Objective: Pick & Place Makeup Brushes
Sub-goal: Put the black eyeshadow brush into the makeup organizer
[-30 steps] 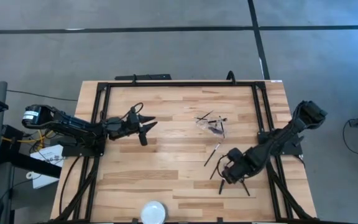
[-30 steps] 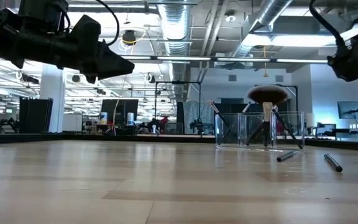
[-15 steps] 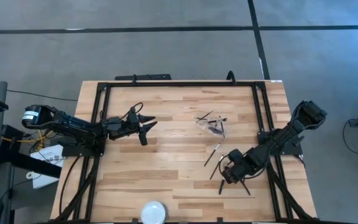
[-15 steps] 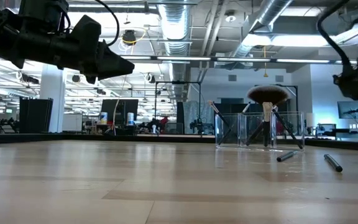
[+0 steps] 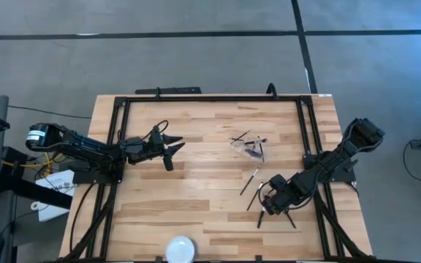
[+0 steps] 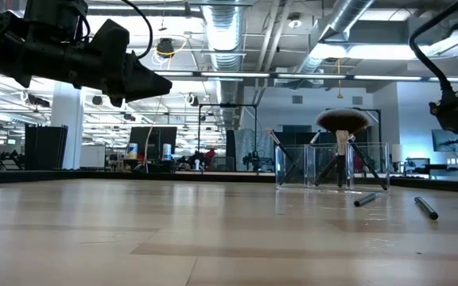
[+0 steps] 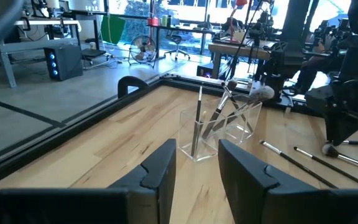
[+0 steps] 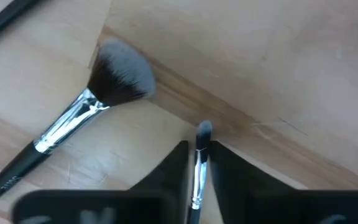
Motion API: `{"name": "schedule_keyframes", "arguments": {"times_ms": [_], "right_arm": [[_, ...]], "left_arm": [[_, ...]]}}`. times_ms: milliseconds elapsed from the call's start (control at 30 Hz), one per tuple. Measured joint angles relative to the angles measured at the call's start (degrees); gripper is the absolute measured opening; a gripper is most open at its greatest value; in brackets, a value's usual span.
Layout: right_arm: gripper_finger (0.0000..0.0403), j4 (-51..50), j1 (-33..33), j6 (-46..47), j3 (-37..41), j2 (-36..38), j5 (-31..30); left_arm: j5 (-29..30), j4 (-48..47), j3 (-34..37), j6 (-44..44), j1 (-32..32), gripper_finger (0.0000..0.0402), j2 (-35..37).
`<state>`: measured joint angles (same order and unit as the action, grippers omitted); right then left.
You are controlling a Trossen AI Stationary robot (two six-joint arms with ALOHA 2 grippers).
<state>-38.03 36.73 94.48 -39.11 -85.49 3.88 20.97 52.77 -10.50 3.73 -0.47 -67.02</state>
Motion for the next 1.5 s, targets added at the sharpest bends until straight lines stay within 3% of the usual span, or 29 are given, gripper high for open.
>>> {"name": "schedule_keyframes", "arguments": {"times_ms": [133,333,567,667,733,933,1033,1167,1300,1500], "right_arm": [[0.0009,0.3,-0.2,0.1,0.0,0.0,0.1],[0.0005,3.1,-2.1,-1.4,-0.2,0.4,0.2],[0.0003,-0.2,-4.9,-9.6,-7.7,4.1,-5.3],[0.0003,-4.9,-6.1,-16.5,-11.8,6.2,-12.6],[0.0002,-7.5,-6.6,-22.5,-14.1,7.8,-20.7],[0.0001,-17.2,-7.0,-31.5,-15.5,11.8,-56.8],[0.0001,-23.5,-7.3,-29.6,-15.4,12.8,-67.1],[0.0001,-26.2,-9.2,-23.8,-12.8,12.9,-71.8],[0.0001,-22.1,-12.0,-22.1,-7.5,11.6,-74.4],[0.0000,-13.1,-15.7,-22.4,-2.3,9.6,-72.8]], "left_arm": [[0.0,0.0,0.0,0.0,0.0,0.0117,0.0],[0.0,0.0,0.0,-0.2,0.0,0.0117,0.0],[0.0,0.0,0.0,-0.4,0.0,0.0117,0.0],[0.0,0.0,0.0,-0.4,0.0,0.0117,0.0],[0.0,0.0,0.0,-0.4,0.0,0.0117,0.0],[0.0,0.0,0.0,-0.4,0.0,0.0117,0.0],[0.0,0.0,0.0,-0.4,0.3,0.0117,0.0],[0.0,-0.1,0.0,-0.4,1.3,0.0117,0.0],[0.0,-0.2,0.0,-0.4,2.8,0.0117,0.0],[0.0,-0.3,0.0,-0.4,3.6,0.0117,0.0]]}}
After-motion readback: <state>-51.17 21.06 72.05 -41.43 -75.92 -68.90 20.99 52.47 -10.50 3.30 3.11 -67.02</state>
